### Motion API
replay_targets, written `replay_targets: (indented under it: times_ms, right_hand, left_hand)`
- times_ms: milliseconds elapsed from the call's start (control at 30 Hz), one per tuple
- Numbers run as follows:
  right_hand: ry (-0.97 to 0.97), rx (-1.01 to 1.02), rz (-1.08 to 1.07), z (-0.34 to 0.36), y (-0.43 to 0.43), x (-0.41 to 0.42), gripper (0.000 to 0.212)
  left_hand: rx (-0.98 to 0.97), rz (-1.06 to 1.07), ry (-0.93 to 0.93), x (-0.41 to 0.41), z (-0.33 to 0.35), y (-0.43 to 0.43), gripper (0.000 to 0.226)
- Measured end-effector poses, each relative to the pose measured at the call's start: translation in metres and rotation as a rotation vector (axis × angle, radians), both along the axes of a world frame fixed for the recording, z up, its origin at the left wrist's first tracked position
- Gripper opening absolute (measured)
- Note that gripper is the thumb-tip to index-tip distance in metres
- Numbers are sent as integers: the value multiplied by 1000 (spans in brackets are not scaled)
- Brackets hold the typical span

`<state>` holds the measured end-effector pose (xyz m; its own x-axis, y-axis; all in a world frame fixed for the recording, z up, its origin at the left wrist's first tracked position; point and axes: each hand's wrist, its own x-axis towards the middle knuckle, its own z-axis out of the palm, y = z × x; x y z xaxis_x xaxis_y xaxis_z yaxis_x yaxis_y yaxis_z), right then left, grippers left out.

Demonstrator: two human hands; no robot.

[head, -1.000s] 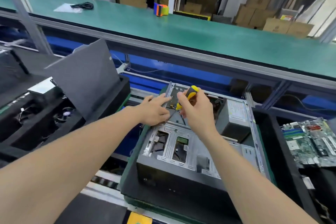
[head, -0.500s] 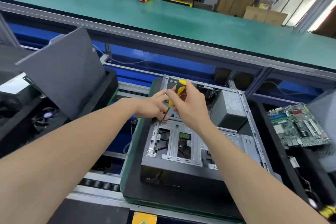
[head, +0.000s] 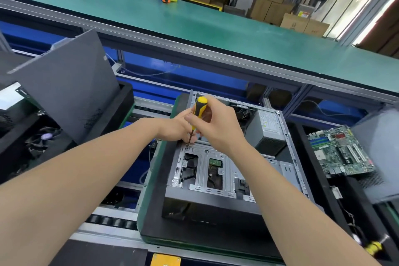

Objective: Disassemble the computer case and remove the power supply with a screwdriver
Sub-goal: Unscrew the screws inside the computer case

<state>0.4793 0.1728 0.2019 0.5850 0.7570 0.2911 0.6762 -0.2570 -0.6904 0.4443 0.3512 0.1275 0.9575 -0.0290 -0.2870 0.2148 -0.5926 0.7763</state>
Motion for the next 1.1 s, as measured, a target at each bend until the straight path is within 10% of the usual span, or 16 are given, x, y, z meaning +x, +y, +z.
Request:
replay_targets:
  times_ms: [200, 433, 767, 1100]
  right_hand:
    - [8, -39, 34, 9, 6, 1, 24]
    - [706, 493, -20, -3, 32, -13, 10]
    - [903, 490, 59, -8, 43, 4, 54]
    - [988, 143, 526, -3, 57, 11, 50]
  left_hand:
    - [454, -71, -153, -2, -5, -5, 43]
    - [644, -220, -233, 3, 5, -12, 39]
    - [501, -169, -332, 17, -12, -1, 29]
    - [192, -129, -271, 12, -19, 2, 79]
